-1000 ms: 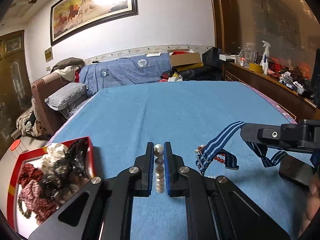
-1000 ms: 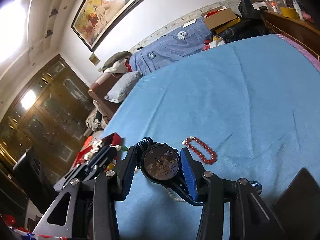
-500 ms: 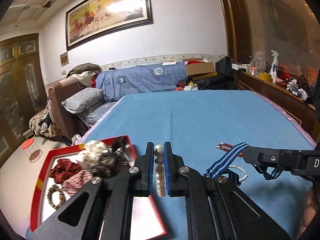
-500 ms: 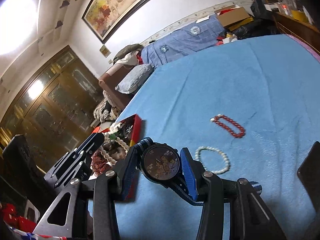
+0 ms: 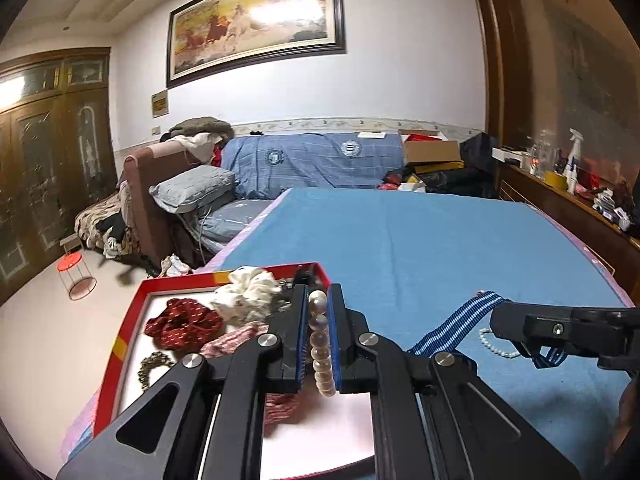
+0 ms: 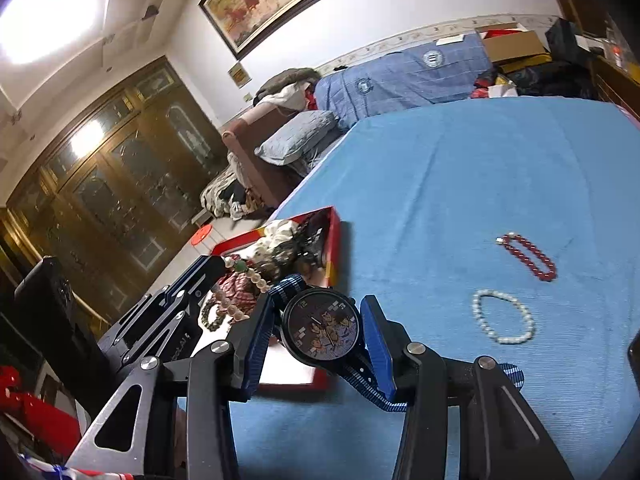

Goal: Organize jewelry
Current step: 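Carry the pearl bracelet and the watch over the tray with both tools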

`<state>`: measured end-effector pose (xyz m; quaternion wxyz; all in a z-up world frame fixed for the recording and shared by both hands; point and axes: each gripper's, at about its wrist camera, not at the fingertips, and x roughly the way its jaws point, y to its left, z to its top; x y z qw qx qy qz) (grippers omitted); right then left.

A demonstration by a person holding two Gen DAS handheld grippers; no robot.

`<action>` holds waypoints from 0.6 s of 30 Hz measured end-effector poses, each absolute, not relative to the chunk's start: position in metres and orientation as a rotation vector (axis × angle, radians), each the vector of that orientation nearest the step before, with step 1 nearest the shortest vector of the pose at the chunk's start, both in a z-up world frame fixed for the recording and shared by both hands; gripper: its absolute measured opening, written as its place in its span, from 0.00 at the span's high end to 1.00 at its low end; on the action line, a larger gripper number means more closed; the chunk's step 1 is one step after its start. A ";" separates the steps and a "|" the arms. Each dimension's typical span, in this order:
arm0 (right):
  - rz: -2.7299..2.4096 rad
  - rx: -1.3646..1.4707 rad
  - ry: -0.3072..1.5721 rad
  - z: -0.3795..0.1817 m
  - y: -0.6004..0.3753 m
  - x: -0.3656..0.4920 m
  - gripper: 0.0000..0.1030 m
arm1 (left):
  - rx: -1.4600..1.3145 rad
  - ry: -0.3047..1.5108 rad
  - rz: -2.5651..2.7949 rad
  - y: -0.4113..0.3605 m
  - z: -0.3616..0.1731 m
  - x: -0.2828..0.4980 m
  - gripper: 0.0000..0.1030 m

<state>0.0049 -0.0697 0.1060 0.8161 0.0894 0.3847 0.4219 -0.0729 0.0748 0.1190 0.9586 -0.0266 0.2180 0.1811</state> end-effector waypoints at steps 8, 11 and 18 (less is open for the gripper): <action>0.939 0.132 0.838 0.104 -0.032 -0.003 0.52 | -0.096 0.450 0.416 0.103 0.110 -0.085 0.91; 0.953 0.113 0.847 0.102 -0.018 -0.008 0.52 | -0.113 0.460 0.433 0.114 0.106 -0.089 0.91; 0.982 0.075 0.865 0.092 0.008 -0.012 0.52 | -0.139 0.500 0.471 0.136 0.089 -0.098 0.91</action>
